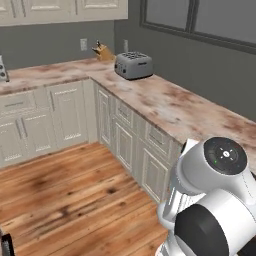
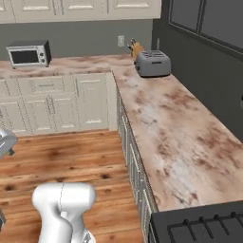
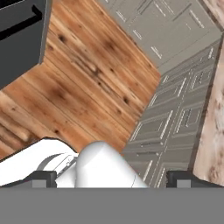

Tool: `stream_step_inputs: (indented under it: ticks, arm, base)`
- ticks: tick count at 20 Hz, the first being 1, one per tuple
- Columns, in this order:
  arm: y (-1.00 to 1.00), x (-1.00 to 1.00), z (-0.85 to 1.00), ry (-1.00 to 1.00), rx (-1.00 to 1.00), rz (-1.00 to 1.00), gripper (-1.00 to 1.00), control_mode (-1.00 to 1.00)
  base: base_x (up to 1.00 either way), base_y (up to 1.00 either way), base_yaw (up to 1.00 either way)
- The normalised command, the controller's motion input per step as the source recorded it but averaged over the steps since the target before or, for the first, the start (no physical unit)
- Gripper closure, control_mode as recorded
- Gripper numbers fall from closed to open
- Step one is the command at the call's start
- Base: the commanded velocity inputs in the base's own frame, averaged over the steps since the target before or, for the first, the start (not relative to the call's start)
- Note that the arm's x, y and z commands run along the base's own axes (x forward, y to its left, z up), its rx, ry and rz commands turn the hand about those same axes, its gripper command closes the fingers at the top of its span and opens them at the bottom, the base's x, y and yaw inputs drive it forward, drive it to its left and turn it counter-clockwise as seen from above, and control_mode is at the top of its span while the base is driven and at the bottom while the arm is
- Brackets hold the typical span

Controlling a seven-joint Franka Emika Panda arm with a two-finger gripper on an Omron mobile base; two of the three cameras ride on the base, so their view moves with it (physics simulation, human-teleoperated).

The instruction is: Move the pot and pan from the stove into the sink.

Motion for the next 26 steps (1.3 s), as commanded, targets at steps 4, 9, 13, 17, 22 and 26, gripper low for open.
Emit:
stream_step_inputs:
  ticks: [4,9,13,17,22,26]
  arm:
    - [0.0,0.0,0.0,0.0,0.0,0.0,-1.0,1.0]
    - [0.0,0.0,0.0,0.0,0.0,0.0,-1.0,1.0]
    - [0.0,0.0,0.0,0.0,0.0,0.0,-1.0,1.0]
    - [0.0,0.0,0.0,0.0,0.0,0.0,-1.0,1.0]
    - [0.0,0.0,0.0,0.0,0.0,0.0,-1.0,1.0]
    - [0.0,0.0,0.0,0.0,0.0,0.0,-1.0,1.0]
  base:
    - [0.0,0.0,-0.42]
    - [-0.04,0.0,-0.39]
    - [-0.14,0.0,-0.36]
    - [-0.14,0.0,-0.36]
    - [-0.13,0.0,-0.36]
    - [-0.14,0.0,-0.35]
